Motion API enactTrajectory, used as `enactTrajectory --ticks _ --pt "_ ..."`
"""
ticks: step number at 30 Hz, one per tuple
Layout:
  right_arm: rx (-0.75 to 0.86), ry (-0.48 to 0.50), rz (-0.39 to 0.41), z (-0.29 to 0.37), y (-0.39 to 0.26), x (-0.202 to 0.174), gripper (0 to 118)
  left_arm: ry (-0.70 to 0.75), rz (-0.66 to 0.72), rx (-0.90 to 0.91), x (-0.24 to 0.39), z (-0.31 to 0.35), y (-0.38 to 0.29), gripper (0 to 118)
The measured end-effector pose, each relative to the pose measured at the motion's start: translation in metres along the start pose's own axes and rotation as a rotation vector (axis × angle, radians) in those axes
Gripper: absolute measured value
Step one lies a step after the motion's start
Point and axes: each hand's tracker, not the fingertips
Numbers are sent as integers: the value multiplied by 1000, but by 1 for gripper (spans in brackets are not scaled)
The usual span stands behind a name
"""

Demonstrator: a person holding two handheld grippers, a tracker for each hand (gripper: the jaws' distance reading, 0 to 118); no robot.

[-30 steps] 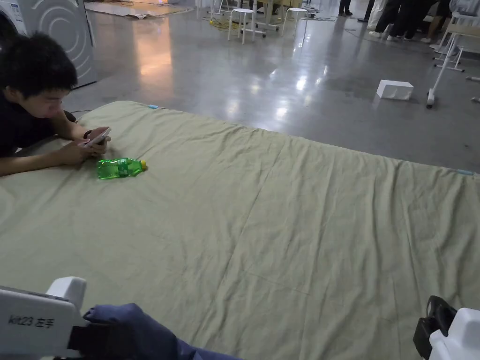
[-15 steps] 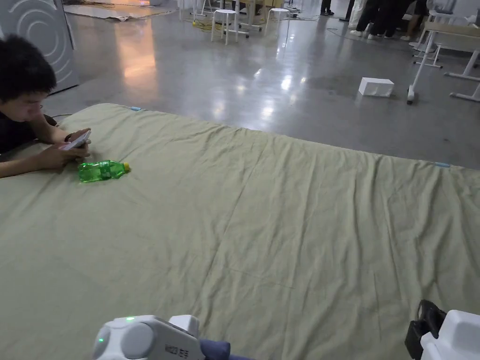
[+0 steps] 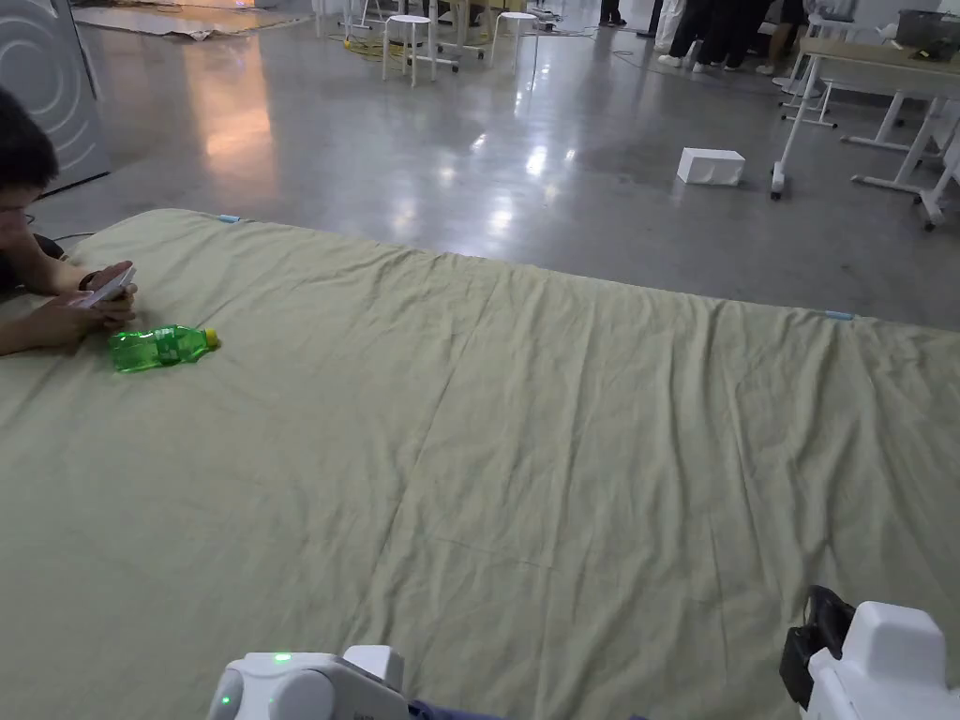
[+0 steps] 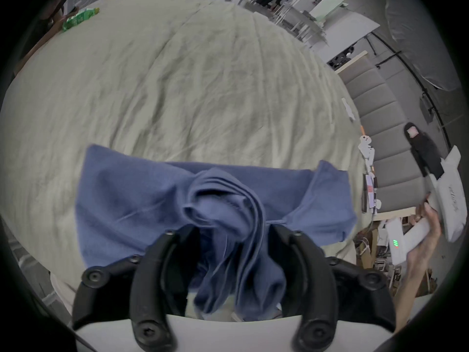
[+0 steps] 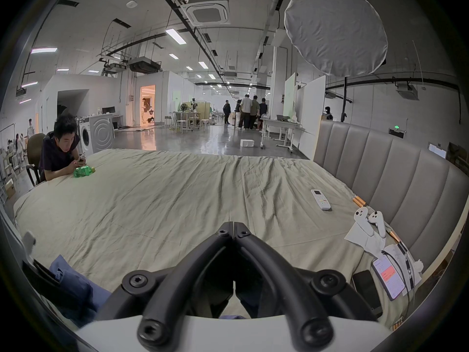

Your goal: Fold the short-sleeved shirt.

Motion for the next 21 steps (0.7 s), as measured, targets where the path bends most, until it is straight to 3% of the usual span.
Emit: enactTrajectory --ticks 7,8,11,12,16,21 --pt "-2 10 2 -4 -2 1 0 -95 43 131 -16 68 0 66" --pt "-1 12 1 -4 -3 0 0 -85 36 154 -18 70 -2 63" --pt "-4 18 -2 -4 -3 -3 0 -17 26 168 -21 60 -6 26" --pt "-4 19 -2 -4 -3 -4 0 -6 25 149 -21 53 -7 21" --pt "-12 23 -5 -7 -10 -2 0 -79 21 44 -9 17 -19 21" --pt "-26 19 -2 -6 -15 -1 0 -165 17 57 -3 -26 -18 18"
